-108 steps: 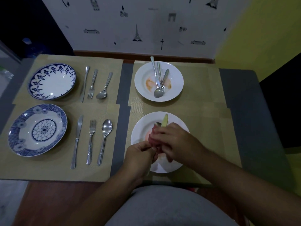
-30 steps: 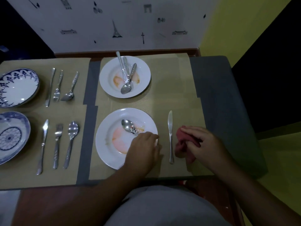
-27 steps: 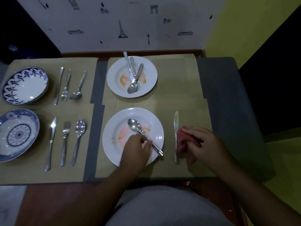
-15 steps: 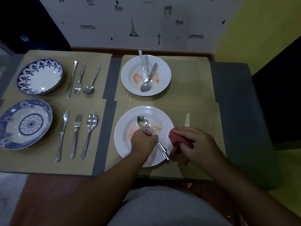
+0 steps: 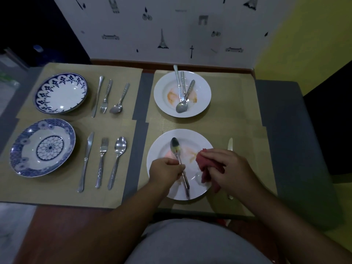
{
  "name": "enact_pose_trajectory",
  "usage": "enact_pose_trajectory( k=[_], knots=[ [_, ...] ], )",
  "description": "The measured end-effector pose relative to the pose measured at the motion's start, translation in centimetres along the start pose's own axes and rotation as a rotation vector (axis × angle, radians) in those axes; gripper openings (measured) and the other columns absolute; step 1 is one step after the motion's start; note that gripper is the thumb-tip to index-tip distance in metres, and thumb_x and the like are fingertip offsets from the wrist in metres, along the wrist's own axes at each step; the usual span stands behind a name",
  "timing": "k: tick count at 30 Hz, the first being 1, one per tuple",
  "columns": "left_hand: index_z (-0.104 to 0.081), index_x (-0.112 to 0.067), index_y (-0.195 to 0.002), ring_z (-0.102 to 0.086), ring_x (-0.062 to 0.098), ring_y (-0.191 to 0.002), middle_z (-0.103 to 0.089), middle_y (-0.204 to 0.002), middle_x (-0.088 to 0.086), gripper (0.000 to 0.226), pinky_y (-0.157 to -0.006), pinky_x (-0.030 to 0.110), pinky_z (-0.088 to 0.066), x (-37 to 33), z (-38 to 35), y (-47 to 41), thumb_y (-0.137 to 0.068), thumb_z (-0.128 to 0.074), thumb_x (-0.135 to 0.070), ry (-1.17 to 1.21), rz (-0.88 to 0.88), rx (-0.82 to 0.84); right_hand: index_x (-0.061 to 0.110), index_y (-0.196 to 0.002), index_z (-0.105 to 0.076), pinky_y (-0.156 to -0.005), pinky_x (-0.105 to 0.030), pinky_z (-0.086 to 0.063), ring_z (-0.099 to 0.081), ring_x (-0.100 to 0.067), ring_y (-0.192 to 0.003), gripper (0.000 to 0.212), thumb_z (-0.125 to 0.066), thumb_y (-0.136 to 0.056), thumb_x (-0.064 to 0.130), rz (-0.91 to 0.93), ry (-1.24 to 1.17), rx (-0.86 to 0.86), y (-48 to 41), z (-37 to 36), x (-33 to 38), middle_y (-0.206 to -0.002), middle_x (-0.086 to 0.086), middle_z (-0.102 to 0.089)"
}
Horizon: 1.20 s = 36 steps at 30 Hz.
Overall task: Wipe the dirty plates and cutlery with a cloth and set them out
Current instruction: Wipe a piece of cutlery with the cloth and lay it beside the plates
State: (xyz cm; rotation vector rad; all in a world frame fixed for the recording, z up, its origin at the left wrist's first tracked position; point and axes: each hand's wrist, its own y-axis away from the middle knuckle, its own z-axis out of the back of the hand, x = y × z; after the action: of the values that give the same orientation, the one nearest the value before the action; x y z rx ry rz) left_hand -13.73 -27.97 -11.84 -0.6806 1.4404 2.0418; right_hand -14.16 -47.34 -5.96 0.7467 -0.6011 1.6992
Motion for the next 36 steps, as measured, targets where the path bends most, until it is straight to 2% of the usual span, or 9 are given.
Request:
enact_pose_trajectory(
  k=[3, 7, 12, 14, 17, 22, 27, 31, 36],
  knots=[
    [-0.078, -0.01, -0.1, -0.073, 0.02, -0.078, -0.075, -0.09, 0.004, 0.018, -0.076, 0.034, -0.064, 0.3, 0.8, 0.0, -0.083, -0.081, -0.015, 0.008, -0.014, 0.021, 0.025, -0.119, -0.07, -0.102, -0.024, -0.045, -0.055, 0.0, -0.114, 0.052, -0.068, -0.075, -0.002, -0.003, 0.014, 0.017, -0.5, -0.4, 0.6, -0.121, 0.012, -0.066],
    [-0.078, -0.012, -0.096, -0.071, 0.016, -0.075, -0.075, -0.085, 0.002, 0.011, -0.065, 0.026, -0.06, 0.1, 2.0, 0.3, -0.087, -0.076, -0.017, 0.012, -0.024, 0.04, 0.027, -0.12, -0.07, -0.1, -0.035, -0.048, -0.056, -0.006, -0.116, 0.05, -0.068, -0.076, 0.002, -0.006, 0.029, 0.019, -1.2, -1.1, 0.9, -0.123, 0.01, -0.065],
    [-0.078, -0.01, -0.097, -0.068, 0.019, -0.073, -0.076, -0.084, 0.007, 0.01, -0.063, 0.026, -0.057, -0.2, 3.3, 1.4, -0.089, -0.074, -0.014, 0.1, 0.044, 0.183, 0.025, -0.11, -0.071, -0.087, -0.031, -0.048, -0.058, -0.007, -0.097, 0.045, -0.067, -0.072, 0.001, 0.034, 0.057, 0.031, -2.1, -2.0, 2.4, -0.103, 0.014, -0.069],
    [-0.078, -0.011, -0.1, -0.072, 0.022, -0.078, -0.077, -0.089, 0.009, 0.011, -0.069, 0.032, -0.061, -0.3, 3.8, 2.1, -0.091, -0.071, -0.012, 0.132, 0.053, 0.252, 0.026, -0.109, -0.07, -0.089, -0.032, -0.045, -0.057, -0.009, -0.1, 0.044, -0.068, -0.071, 0.005, 0.113, 0.127, 0.102, -2.6, -3.0, 2.7, -0.107, 0.012, -0.069],
    [-0.077, -0.007, -0.1, -0.072, 0.022, -0.069, -0.076, -0.084, 0.014, 0.014, -0.066, 0.033, -0.061, -0.2, 4.2, 3.0, -0.094, -0.066, -0.004, 0.232, 0.077, 0.313, 0.024, -0.107, -0.07, -0.087, -0.037, -0.046, -0.059, -0.019, -0.103, 0.039, -0.067, -0.071, 0.009, 0.275, 0.247, 0.229, -3.1, -4.7, 2.0, -0.112, 0.003, -0.065],
    [-0.079, -0.011, -0.093, -0.073, 0.022, -0.074, -0.076, -0.084, 0.012, 0.014, -0.067, 0.028, -0.06, 0.0, 4.9, 3.1, -0.092, -0.067, -0.003, 0.221, 0.037, 0.233, 0.02, -0.094, -0.075, -0.084, -0.032, -0.043, -0.059, -0.019, -0.094, 0.029, -0.068, -0.069, 0.006, 0.279, 0.284, 0.119, -5.7, -4.9, 2.0, -0.101, -0.001, -0.07],
    [-0.078, -0.01, -0.095, -0.07, 0.018, -0.068, -0.076, -0.082, 0.012, 0.015, -0.067, 0.028, -0.059, 0.8, 4.9, 3.6, -0.093, -0.066, -0.003, 0.227, 0.032, 0.193, 0.017, -0.091, -0.075, -0.071, -0.034, -0.049, -0.058, -0.024, -0.075, 0.027, -0.072, -0.067, 0.004, 0.446, 0.367, 0.188, -4.5, -5.6, 2.4, -0.09, -0.002, -0.072],
    [-0.078, -0.011, -0.095, -0.07, 0.019, -0.07, -0.075, -0.084, 0.011, 0.015, -0.065, 0.026, -0.059, 0.4, 5.4, 3.1, -0.092, -0.066, -0.003, 0.228, 0.015, 0.172, 0.012, -0.094, -0.075, -0.086, -0.036, -0.047, -0.061, -0.027, -0.086, 0.025, -0.053, -0.082, 0.014, 0.416, 0.357, 0.093, -6.0, -5.2, 2.2, -0.089, -0.005, -0.07],
    [-0.079, -0.012, -0.092, -0.068, 0.019, -0.065, -0.074, -0.075, 0.011, 0.016, -0.065, 0.03, -0.057, 0.6, 5.6, 3.5, -0.092, -0.066, -0.002, 0.217, 0.005, 0.222, 0.009, -0.106, -0.073, -0.093, -0.033, -0.049, -0.063, -0.027, -0.104, 0.027, -0.071, -0.079, 0.002, 0.581, 0.42, 0.272, -4.2, -5.9, 2.8, -0.112, -0.011, -0.067]
  ],
)
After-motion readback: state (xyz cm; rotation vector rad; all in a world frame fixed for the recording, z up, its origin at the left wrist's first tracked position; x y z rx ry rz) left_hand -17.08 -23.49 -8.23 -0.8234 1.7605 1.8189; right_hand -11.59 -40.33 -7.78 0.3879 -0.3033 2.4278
